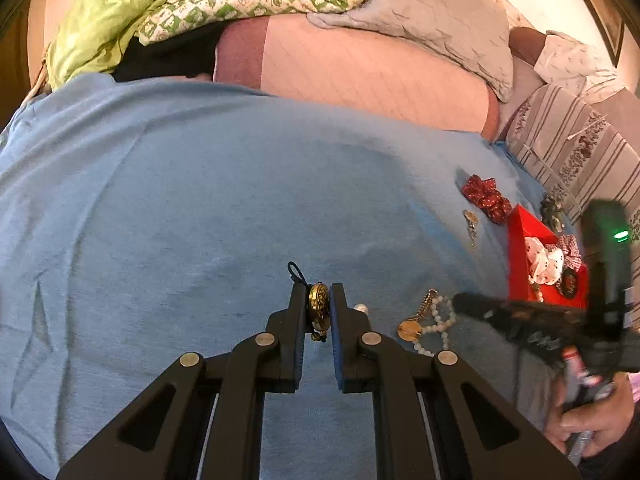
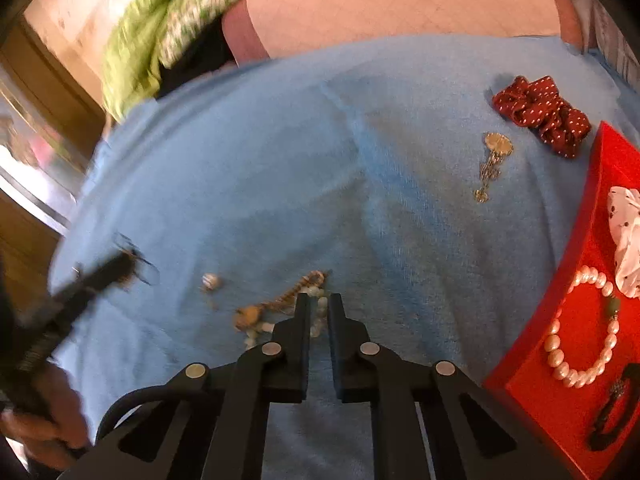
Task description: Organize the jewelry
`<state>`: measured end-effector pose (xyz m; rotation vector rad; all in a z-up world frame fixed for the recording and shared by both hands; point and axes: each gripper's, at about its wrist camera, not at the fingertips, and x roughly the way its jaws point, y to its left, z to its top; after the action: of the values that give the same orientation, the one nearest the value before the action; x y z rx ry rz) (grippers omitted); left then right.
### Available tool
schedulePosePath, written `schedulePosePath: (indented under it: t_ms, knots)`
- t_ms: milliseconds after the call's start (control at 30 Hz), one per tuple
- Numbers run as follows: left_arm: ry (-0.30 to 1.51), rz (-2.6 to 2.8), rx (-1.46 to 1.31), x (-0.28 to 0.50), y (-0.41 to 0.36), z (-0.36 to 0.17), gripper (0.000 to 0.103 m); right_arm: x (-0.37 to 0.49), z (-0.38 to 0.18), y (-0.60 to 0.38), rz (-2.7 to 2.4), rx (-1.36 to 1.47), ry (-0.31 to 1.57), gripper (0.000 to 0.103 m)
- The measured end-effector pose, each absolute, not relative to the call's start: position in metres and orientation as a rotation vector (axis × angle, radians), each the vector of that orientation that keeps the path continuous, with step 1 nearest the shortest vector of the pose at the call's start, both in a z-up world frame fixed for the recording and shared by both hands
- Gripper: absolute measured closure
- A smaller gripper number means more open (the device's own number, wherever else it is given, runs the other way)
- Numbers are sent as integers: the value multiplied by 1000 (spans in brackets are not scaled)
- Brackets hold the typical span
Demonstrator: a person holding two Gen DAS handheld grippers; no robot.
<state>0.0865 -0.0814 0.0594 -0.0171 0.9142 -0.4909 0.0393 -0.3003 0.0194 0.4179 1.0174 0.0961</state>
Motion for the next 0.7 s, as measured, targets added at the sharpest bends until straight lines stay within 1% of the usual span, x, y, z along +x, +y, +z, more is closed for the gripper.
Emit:
schedulePosePath:
  t_ms: [133,200,267,300,333,400,433,467,600,700]
  knots:
    - [902,-499,-16,85,-88,60,92,23,53,-318,141,476,869,94]
    - [904,-503,-28,85,-88,60,92,17,65,-324,152,486,820,94]
    - [899,-489,-27,86,-87,61,92,16,68,-327,172,503,817,94]
    - [898,-486,-29,86,-87,61,92,16,65,-327,179,505,835,94]
    - [899,-484,-33,86,-87,61,92,17,59,-328,179,508,868,90]
    - [898,-477,-29,86,-86,60,92,23,39,-324,159,530,959,74]
    - [899,-475,-24,87,-86,60,92,27,29,-319,149,519,1007,70]
    - [900,-473,-23,87,-86,60,92,30,23,-317,134,506,1036,69]
    - [895,-466,-29,89,-82,62,92,38,5,-312,96,479,1109,68]
    - [899,-466,-39,91,-80,61,92,44,3,-302,73,410,1105,67]
